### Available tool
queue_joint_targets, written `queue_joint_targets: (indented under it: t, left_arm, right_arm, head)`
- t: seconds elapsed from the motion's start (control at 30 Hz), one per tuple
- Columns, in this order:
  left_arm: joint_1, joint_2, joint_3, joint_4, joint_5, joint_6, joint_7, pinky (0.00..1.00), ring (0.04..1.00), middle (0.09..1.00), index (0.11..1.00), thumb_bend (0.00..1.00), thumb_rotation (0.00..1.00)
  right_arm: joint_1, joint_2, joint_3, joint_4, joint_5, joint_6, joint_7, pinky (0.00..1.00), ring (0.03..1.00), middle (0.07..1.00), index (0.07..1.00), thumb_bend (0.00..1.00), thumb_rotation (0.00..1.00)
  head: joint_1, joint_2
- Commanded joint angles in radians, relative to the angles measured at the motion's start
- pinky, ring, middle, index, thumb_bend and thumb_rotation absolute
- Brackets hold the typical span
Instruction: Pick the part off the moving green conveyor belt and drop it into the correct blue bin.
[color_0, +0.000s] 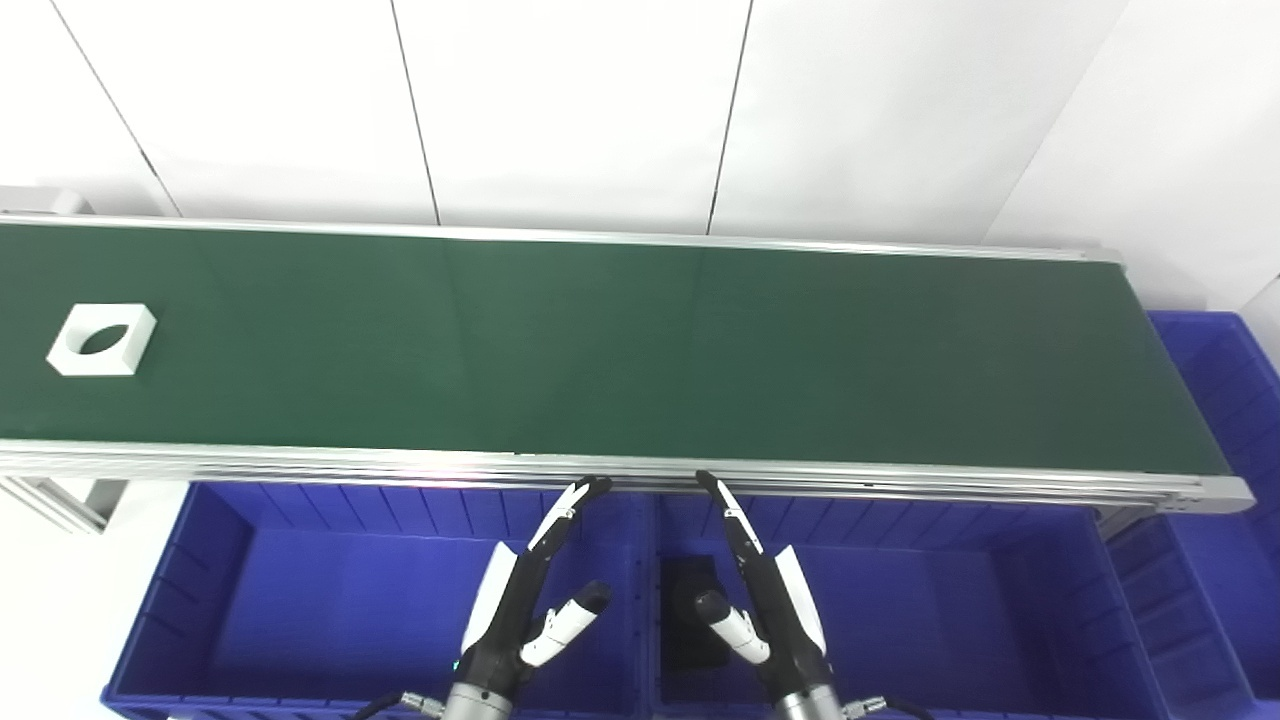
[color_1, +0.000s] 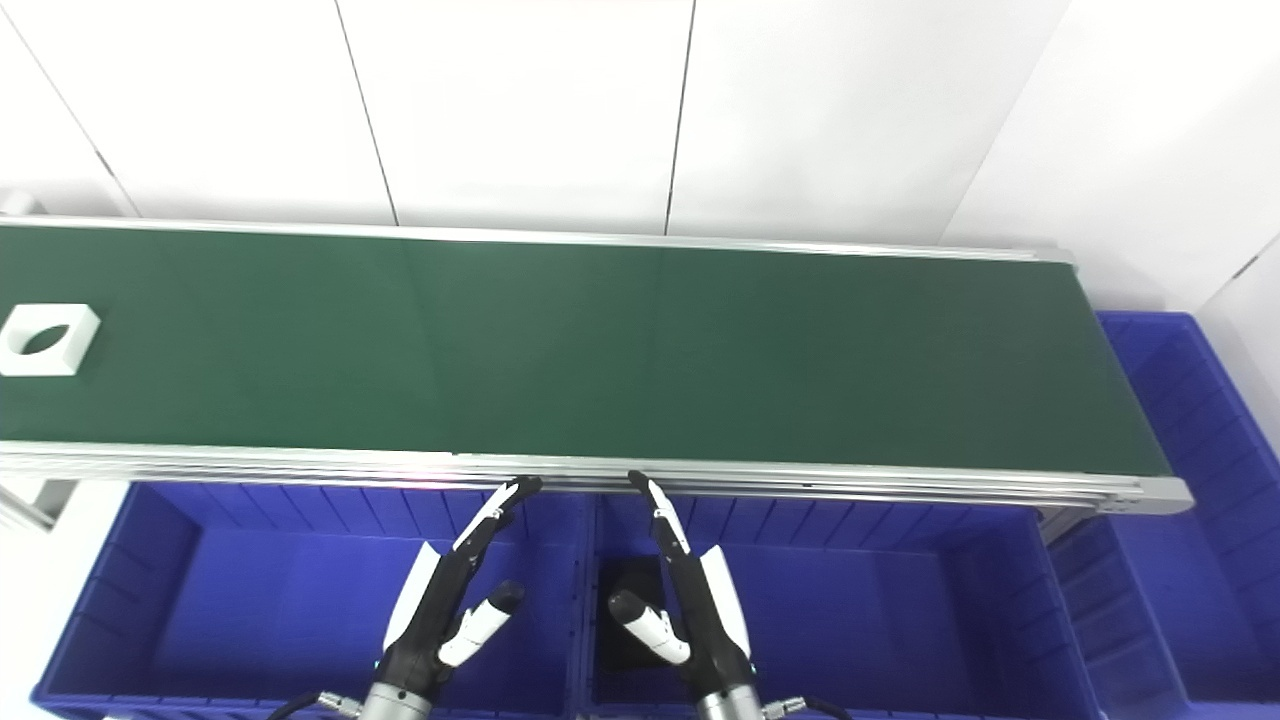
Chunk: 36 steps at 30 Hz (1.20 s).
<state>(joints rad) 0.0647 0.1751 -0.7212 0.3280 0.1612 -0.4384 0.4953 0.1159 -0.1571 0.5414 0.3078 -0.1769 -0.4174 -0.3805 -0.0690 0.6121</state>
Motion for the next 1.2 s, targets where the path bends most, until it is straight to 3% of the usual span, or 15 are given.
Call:
queue_joint_targets:
  t: [0.0, 1.17]
  left_arm:
    - [-0.010, 0.000, 0.009, -0.028, -0.002, -0.032, -0.003, 0.92, 0.955, 0.956, 0.881, 0.78, 1.00]
    - [-0.015, 0.003, 0.008, -0.025, 0.008, -0.032, -0.007, 0.92, 0.953, 0.958, 0.892, 0.76, 1.00]
  right_arm:
    - [-0.013, 0.003, -0.002, -0.033, 0.002, -0.052, -0.003, 1.00, 0.997, 0.973, 0.959, 0.94, 1.00]
    - [-0.012, 0.005, 0.000, -0.025, -0.007, -0.052, -0.005, 1.00, 0.993, 0.972, 0.959, 0.93, 1.00]
  head:
    - [0.000, 0.000]
    - [-0.009, -0.001]
